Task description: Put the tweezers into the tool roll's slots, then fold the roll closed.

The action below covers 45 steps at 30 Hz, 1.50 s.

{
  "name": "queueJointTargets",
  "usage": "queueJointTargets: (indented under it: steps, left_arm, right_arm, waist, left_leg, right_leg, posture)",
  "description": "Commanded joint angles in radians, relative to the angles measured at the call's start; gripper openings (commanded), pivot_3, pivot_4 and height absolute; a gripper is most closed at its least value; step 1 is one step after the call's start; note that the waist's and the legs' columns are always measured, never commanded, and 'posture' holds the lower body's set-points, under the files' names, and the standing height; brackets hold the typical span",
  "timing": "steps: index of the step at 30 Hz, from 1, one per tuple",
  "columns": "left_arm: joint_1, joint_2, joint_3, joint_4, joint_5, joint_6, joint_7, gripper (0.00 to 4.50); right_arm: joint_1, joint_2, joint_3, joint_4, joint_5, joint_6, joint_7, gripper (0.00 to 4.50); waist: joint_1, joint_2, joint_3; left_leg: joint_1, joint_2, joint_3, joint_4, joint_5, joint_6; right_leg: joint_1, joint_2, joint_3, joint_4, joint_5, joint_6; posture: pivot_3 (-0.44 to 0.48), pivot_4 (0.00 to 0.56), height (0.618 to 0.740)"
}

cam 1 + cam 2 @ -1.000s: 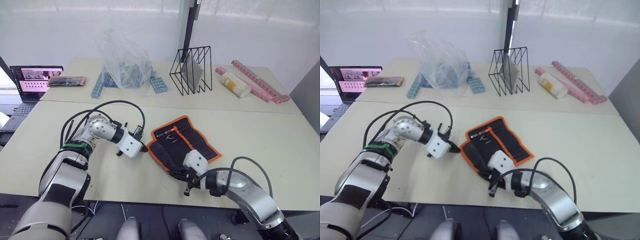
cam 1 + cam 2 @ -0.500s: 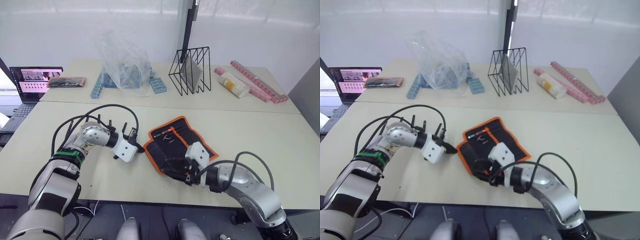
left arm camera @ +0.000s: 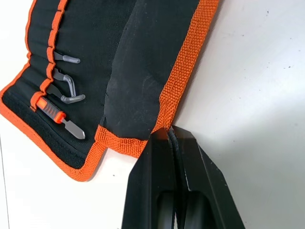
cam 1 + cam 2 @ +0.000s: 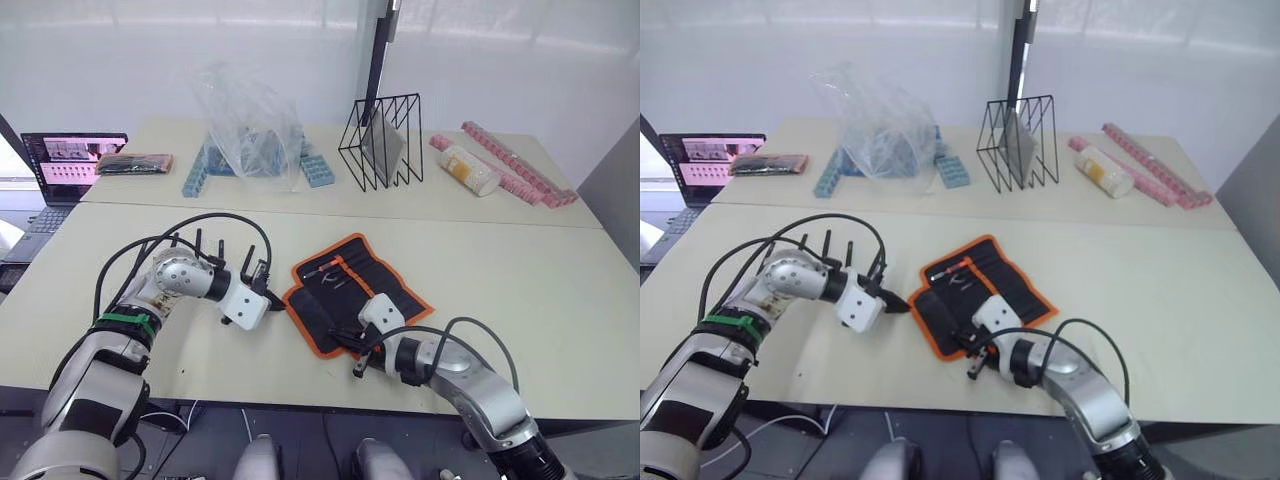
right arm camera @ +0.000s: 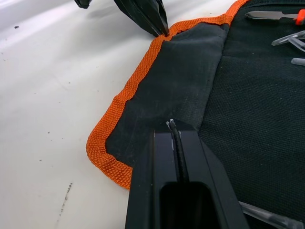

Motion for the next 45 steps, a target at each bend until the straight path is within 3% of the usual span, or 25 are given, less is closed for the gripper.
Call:
queueJointTargets:
  steps: [1, 7, 10, 12, 14, 19, 23, 28, 33, 39, 45]
  left_arm:
    - [0.023, 0.014, 0.024, -0.032, -0.045, 0.065, -0.009, 0.28]
    - [0.074, 0.05, 0.049, -0.117, -0.166, 0.208, -0.117, 2.17]
    - [0.134, 0.073, 0.108, -0.306, -0.392, 0.597, -0.235, 3.2]
    - [0.154, 0.089, 0.159, -0.439, -0.554, 0.897, -0.261, 3.81]
    - [0.161, 0.091, 0.204, -0.523, -0.646, 1.094, -0.244, 4.47]
    - [0.174, 0.006, 0.277, -0.614, -0.709, 1.367, -0.052, 4.47]
    - [0.213, -0.072, 0.258, -0.633, -0.641, 1.407, 0.07, 3.38]
    - [0.23, -0.162, 0.237, -0.599, -0.557, 1.392, 0.193, 1.63]
    - [0.255, -0.204, 0.185, -0.524, -0.451, 1.3, 0.218, 0.03]
    - [0.305, -0.22, 0.136, -0.44, -0.35, 1.203, 0.233, 0.03]
    - [0.328, -0.234, 0.123, -0.394, -0.303, 1.128, 0.239, 0.03]
  right_arm:
    - [0.013, 0.0, 0.01, 0.054, -0.038, 0.001, -0.016, 0.01]
    - [0.019, -0.003, 0.023, 0.088, -0.048, -0.002, 0.004, 0.0]
    - [0.02, -0.004, 0.033, 0.086, -0.047, -0.001, 0.017, 0.0]
    - [0.02, -0.004, 0.038, 0.084, -0.046, 0.001, 0.025, 0.0]
    - [0.019, -0.005, 0.041, 0.084, -0.047, 0.002, 0.032, 0.0]
    - [0.014, -0.01, 0.046, 0.087, -0.048, 0.001, 0.049, 0.0]
    - [0.011, -0.014, 0.046, 0.076, -0.044, 0.008, 0.056, 0.0]
    - [0.013, -0.018, 0.045, 0.062, -0.04, 0.015, 0.063, 0.0]
    - [0.017, -0.03, 0.039, 0.046, -0.034, 0.024, 0.078, 0.0]
    - [-0.002, -0.037, 0.013, 0.028, -0.01, 0.029, 0.097, 0.0]
    - [-0.12, 0.059, -0.11, 0.035, 0.11, 0.064, 0.075, 0.0]
  waist:
    - [0.0, 0.0, 0.0]
    - [-0.002, 0.0, -0.001]
    - [-0.004, 0.001, -0.001]
    - [-0.004, 0.0, -0.001]
    - [-0.001, 0.0, -0.001]
    - [0.0, 0.0, -0.001]
    - [0.0, 0.0, -0.001]
    - [0.001, 0.0, -0.001]
    - [0.001, 0.0, -0.001]
    - [0.005, 0.0, -0.002]
    - [0.006, 0.001, -0.003]
  left_leg:
    - [0.0, 0.0, 0.0, 0.0, 0.0, 0.0]
    - [0.002, 0.0, 0.0, 0.0, 0.0, 0.0]
    - [0.002, 0.0, 0.0, 0.0, 0.0, 0.0]
    - [0.002, 0.001, 0.0, 0.0, 0.0, 0.0]
    - [0.002, 0.001, -0.001, 0.0, 0.0, 0.0]
    - [0.004, 0.0, -0.002, 0.001, 0.0, 0.0]
    - [0.01, 0.0, -0.001, 0.0, 0.0, 0.0]
    - [0.01, 0.0, -0.002, 0.0, 0.0, 0.0]
    - [0.011, 0.0, -0.002, -0.001, 0.0, 0.0]
    - [0.012, -0.001, -0.002, -0.001, 0.0, 0.0]
    - [0.013, -0.001, -0.002, -0.001, 0.0, 0.0]
  right_leg:
    - [0.0, 0.0, 0.0, 0.0, 0.0, 0.0]
    - [0.002, 0.0, 0.0, 0.0, 0.0, 0.0]
    - [0.002, 0.0, 0.0, 0.001, 0.0, 0.0]
    - [0.002, 0.0, 0.0, 0.001, 0.0, 0.0]
    - [0.002, 0.0, 0.0, 0.001, 0.0, 0.0]
    - [0.005, 0.0, -0.001, 0.001, 0.0, 0.0]
    - [0.011, 0.0, -0.001, -0.001, 0.0, 0.0]
    - [0.012, 0.0, -0.001, -0.001, -0.001, 0.0]
    - [0.013, 0.0, -0.001, -0.002, -0.001, 0.0]
    - [0.015, 0.0, -0.001, -0.004, -0.001, 0.0]
    - [0.016, 0.0, -0.001, -0.005, -0.001, 0.0]
  posture:
    - [0.0, 0.15, 0.689]
    - [0.0, 0.15, 0.689]
    - [0.0, 0.15, 0.689]
    - [0.0, 0.15, 0.689]
    - [0.0, 0.15, 0.689]
    - [0.0, 0.15, 0.689]
    - [0.0, 0.15, 0.689]
    - [0.0, 0.15, 0.689]
    - [0.0, 0.15, 0.689]
    - [0.0, 0.15, 0.689]
    - [0.0, 0.15, 0.689]
